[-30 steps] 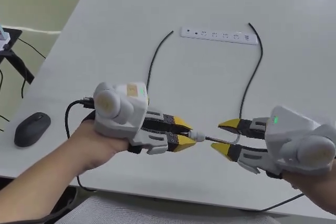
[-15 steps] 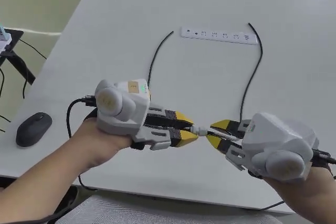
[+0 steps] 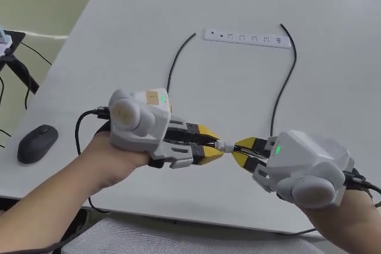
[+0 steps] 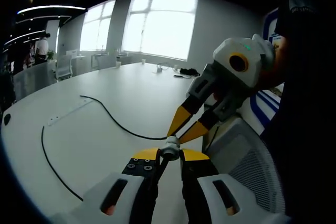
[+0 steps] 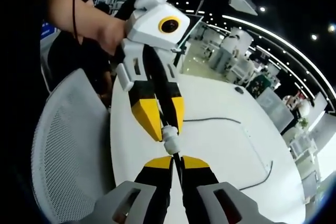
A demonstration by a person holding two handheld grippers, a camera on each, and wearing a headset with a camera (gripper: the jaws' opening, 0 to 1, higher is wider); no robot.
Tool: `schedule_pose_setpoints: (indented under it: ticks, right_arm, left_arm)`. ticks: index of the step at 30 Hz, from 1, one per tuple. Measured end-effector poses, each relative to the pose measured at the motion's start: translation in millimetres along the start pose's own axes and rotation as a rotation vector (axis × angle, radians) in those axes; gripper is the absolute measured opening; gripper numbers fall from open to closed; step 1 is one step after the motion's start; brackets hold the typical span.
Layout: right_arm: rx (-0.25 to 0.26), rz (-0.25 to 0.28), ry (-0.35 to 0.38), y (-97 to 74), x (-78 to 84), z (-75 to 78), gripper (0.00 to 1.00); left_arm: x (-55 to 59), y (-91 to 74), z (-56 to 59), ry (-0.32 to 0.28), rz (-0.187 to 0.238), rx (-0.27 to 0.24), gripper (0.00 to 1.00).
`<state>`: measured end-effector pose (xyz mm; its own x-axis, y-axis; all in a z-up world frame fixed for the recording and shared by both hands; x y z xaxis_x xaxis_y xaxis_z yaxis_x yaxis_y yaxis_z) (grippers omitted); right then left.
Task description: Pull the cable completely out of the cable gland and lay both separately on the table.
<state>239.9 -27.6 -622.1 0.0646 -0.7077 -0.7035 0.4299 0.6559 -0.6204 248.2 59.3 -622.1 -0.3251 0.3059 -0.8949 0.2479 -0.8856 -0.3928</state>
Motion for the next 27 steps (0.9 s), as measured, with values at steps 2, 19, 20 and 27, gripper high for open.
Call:
schedule_pose_setpoints:
  ticks: [2, 19, 20, 27]
  right_arm:
    - [-0.003, -0.003, 0.011, 0.1, 1.8, -0.7, 0.0]
    - [0.037, -0.033, 0.154, -6.2, 22.9, 13.9, 0.0]
    - [0.043, -0.035, 0.163, -6.9, 25.7, 15.0, 0.0]
    - [0.073, -0.021, 0.284, -8.5, 42.9, 18.1, 0.0]
  left_arm:
    - [0.8, 1.2, 0.6, 0.004, -0.006, 0.0, 0.15]
    - [-4.7, -2.5, -0.3, 0.012, 0.013, -0.025, 0.15]
    - [-4.6, -2.8, -0.4, 0.011, 0.014, -0.027, 0.15]
    - [-5.1, -3.5, 0.6, 0.011, 0.019, -0.03, 0.15]
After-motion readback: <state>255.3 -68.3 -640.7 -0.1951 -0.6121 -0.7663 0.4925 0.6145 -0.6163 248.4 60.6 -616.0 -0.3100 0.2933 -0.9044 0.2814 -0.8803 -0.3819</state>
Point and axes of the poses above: the centre of the closed fingertips' face, and the gripper's own axes: y roughly forward along the fingers, z roughly to its right, x roughly out of its underside, the point moved 5 cm from there along -y, roughly backward along the fingers, and after that the axes turned 2 degrees about -y, right-handed, at the moved point
